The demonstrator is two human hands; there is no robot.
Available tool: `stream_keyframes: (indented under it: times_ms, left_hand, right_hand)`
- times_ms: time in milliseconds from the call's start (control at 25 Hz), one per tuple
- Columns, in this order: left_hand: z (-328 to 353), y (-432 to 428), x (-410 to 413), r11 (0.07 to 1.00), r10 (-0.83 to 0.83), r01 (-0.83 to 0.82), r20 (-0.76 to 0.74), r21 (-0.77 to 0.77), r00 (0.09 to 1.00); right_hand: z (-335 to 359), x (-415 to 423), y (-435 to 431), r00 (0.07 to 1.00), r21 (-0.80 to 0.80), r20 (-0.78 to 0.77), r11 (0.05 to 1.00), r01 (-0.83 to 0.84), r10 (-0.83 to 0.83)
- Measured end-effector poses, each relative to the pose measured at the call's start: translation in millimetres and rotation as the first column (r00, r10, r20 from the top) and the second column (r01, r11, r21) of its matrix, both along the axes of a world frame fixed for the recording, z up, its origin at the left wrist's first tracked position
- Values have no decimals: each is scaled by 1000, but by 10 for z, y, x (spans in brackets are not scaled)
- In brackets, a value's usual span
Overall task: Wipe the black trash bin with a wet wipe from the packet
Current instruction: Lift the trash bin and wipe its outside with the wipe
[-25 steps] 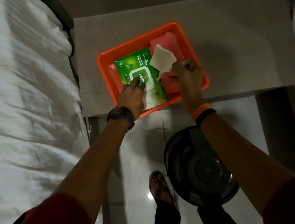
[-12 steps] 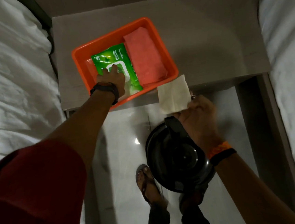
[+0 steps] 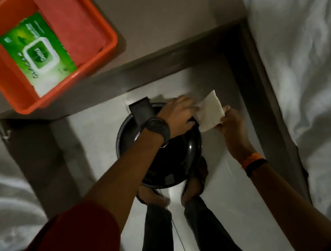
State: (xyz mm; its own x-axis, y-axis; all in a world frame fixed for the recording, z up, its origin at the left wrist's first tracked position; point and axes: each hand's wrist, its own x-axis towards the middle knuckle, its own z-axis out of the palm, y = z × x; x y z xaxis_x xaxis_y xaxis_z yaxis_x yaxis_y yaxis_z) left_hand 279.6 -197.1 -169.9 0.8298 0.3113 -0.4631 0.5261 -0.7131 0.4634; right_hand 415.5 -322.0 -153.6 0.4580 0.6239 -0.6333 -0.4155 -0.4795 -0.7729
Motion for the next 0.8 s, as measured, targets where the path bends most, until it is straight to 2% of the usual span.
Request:
stream_keyframes:
  times_ms: [40,120,200,280,400,560,640,800]
  left_hand:
    - [-141,-86,130,990,-138,138,-130,-12,982]
    - [-369,-197,326,906,-395,422,-336,8,855]
    - [-466,-231,427,837,-497,547,-431,-12,753]
    - [-457,-199,466,880,-464,463,-405,-106,788]
    - [-326,-190,301,929,-364,316,-307,-194,880]
    - [-90,-146,-252,944,-248,181,-232,-275,941]
    - [1,-61,-469,945,-218,151,-219,-289,951]
    - [118,21,-846,951,-74,31,-128,-307,989]
  right_hand:
    - [-88,114,-88,998,-27,46,999,-39,40]
    - [-312,296,-247,980,-87,152,989,-115,128]
    - [-507,378,-331,948,-147,251,975,-165,198]
    - [-636,379,-375,911,-195,323,960,-201,256]
    - [-663,235,-380,849,-167,375,928,-332,371]
    - [-597,-135,-358,689,-179,394,786,-592,609]
    - [-598,-390,-396,641,-142,379,726,-672,668]
    - [-608,-941,-416,771,-22,261,802,-597,581]
